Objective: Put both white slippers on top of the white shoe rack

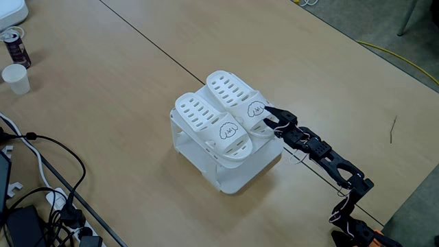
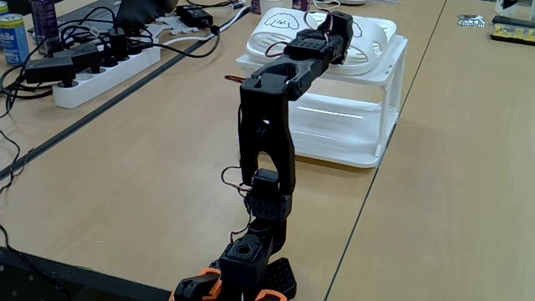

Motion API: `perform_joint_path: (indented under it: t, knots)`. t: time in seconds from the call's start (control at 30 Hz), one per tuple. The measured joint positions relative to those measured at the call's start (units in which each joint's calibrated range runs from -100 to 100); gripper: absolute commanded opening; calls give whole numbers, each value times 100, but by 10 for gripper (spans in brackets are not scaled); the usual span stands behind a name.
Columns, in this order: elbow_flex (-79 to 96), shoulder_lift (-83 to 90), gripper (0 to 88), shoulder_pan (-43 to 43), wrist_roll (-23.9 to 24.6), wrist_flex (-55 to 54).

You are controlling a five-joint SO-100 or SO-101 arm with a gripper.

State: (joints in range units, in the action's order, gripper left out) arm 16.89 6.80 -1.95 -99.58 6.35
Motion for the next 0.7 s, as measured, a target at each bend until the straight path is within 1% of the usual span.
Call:
perform_joint_path:
  t: [0.3,0.33,0.37,0.43,0.47,0.5,0.6,0.7]
  knots:
    - [1042,1056,172,15,0,0]
    - [1213,1245,157,52,0,0]
    - [1375,1443,121,120,0,0]
    - [1662,1814,12,262,0,-17]
    - [1833,2029,0,337,0,-86]
    - [2031,2243,17,419,0,-249]
    - [2866,2788,7,517,0,-1133]
    - [4007,3159,7,502,0,-2455]
